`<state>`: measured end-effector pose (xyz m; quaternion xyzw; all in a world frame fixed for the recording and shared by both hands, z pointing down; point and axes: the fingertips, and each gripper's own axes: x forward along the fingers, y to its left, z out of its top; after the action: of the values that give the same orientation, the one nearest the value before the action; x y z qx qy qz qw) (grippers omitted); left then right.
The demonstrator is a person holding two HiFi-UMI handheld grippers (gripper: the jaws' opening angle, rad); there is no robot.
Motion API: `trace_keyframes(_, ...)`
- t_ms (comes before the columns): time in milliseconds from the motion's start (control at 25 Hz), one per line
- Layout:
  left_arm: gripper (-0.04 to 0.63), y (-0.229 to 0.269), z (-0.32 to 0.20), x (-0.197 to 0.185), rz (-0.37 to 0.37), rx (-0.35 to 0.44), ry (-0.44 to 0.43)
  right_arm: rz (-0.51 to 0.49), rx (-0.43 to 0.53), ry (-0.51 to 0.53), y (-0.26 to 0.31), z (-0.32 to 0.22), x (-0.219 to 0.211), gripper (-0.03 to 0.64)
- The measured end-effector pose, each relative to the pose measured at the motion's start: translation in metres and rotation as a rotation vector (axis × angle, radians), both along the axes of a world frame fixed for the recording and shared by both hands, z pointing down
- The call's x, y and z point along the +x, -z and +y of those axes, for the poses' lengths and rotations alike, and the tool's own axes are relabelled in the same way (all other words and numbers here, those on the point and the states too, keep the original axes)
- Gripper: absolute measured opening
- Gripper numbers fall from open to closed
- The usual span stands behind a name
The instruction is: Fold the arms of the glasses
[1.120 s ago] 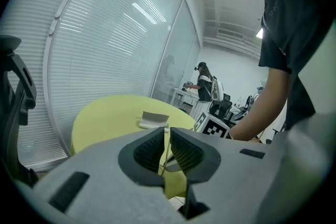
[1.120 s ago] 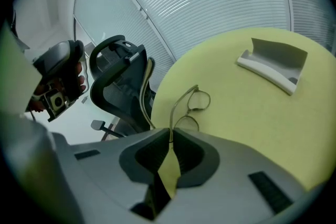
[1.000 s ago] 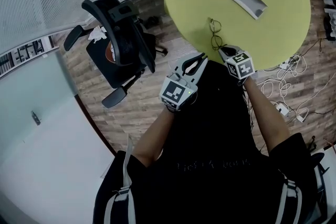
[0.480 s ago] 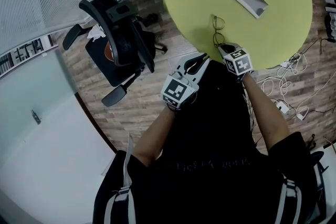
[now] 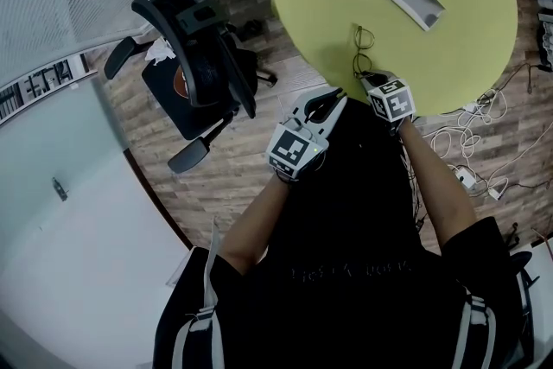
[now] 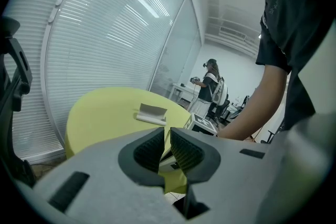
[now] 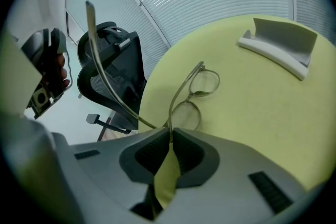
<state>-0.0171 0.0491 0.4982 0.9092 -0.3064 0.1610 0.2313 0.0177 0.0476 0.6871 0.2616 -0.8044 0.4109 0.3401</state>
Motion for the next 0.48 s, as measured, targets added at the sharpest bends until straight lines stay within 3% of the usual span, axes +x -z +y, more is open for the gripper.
trace_keyframes(480,0.020,-0.0011,0.0002,0.0000,0.023,-0.014,0.011,0.006,0.014,-0.012,-0.0036,0.0011,-0.0006,0.035)
